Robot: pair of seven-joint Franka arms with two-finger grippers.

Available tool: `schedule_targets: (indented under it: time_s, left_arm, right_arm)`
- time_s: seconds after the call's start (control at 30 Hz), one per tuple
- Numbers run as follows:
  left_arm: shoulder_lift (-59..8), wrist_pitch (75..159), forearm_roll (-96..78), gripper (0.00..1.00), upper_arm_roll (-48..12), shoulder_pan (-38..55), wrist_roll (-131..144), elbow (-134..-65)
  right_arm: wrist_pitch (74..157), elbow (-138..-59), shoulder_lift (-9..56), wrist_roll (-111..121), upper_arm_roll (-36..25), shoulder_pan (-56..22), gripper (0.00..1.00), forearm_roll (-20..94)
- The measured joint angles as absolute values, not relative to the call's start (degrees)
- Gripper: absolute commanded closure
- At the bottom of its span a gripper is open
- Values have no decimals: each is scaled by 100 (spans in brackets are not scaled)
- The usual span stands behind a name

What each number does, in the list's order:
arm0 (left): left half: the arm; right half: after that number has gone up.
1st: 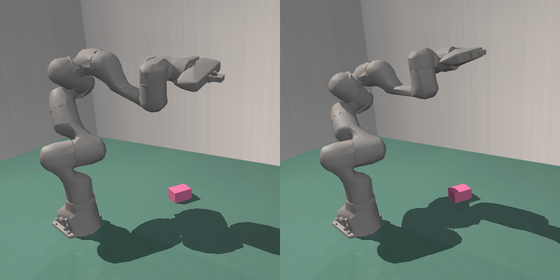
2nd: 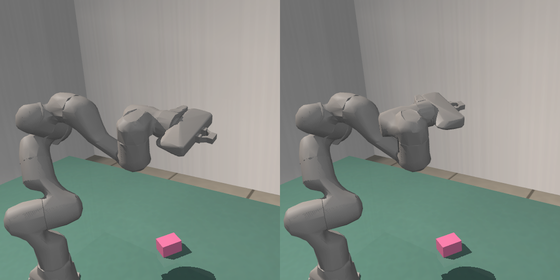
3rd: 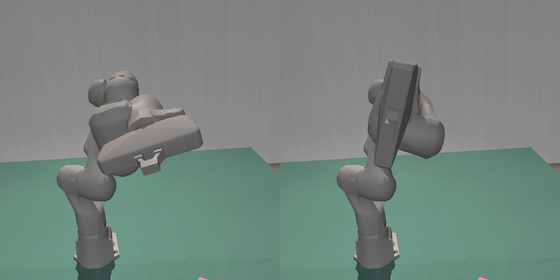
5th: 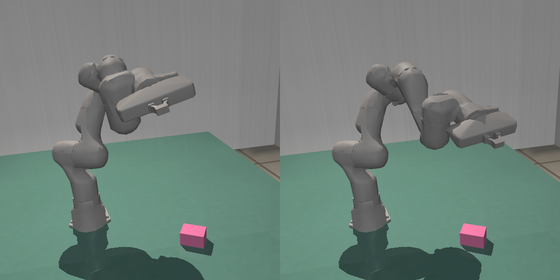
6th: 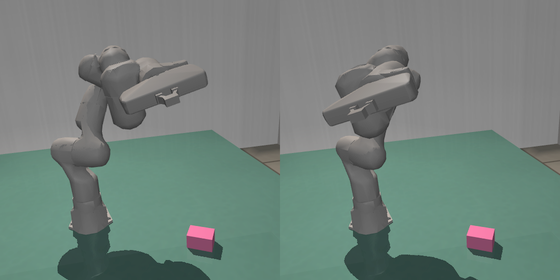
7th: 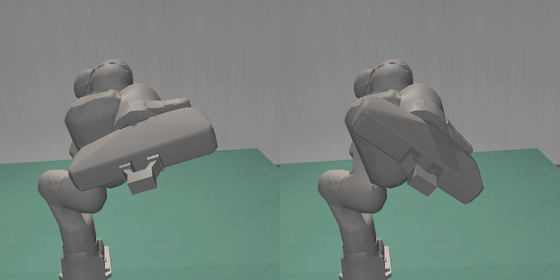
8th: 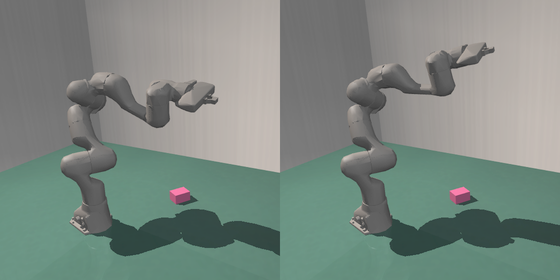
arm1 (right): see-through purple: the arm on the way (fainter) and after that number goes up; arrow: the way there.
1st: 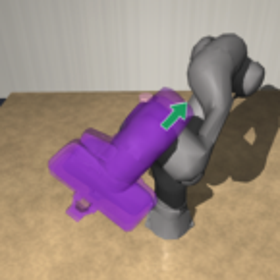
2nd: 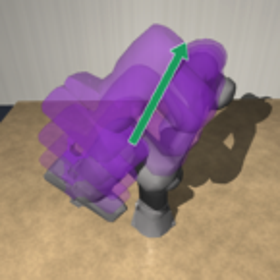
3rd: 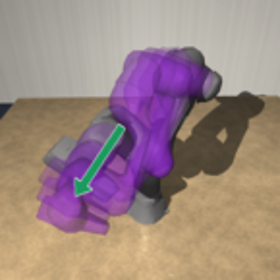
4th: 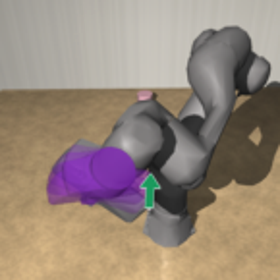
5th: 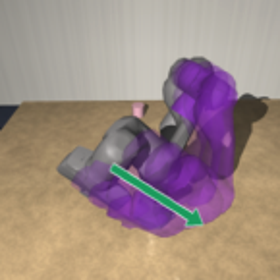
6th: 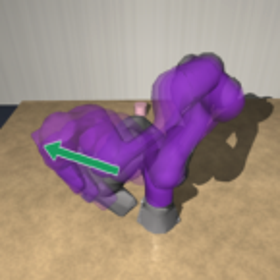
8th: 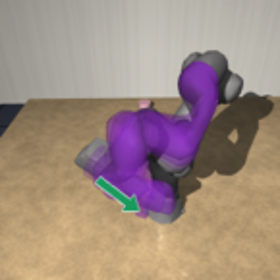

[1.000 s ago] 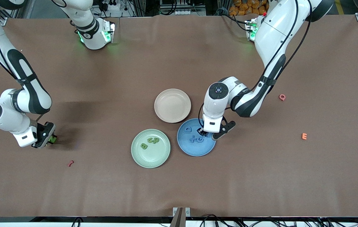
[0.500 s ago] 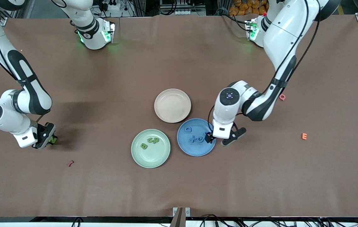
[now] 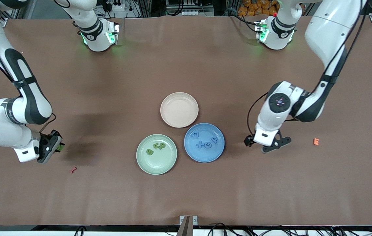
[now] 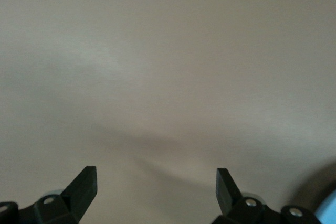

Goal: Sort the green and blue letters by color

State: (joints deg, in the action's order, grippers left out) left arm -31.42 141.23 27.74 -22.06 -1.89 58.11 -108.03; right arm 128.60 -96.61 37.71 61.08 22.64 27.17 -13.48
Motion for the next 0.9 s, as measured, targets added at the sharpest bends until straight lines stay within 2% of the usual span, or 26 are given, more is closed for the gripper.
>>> schedule_targets:
  time_s: [0.27, 0.57, 0.73, 0.9]
  left_arm:
    - [-3054, 13700, 2774, 0, -3390, -1531, 5414, -11136]
    - [-2786, 13482, 2774, 0, -4385, -2915, 5066, -11796]
    - [-2513, 13490, 2774, 0, -4640, -3600, 4475, -12118]
    - [-2222, 13489, 2771, 0, -4507, -3604, 4112, -12238]
  right_arm:
    - [12339, -9382, 3770, 4617, 2770, 2516, 100, -1347]
    - [12272, -9164, 3772, 2333, 2818, 1493, 100, -1207]
    - [12268, -8998, 3772, 1235, 2816, 974, 100, -952]
    - [12270, -8937, 3783, 19, 2807, 515, 100, -916]
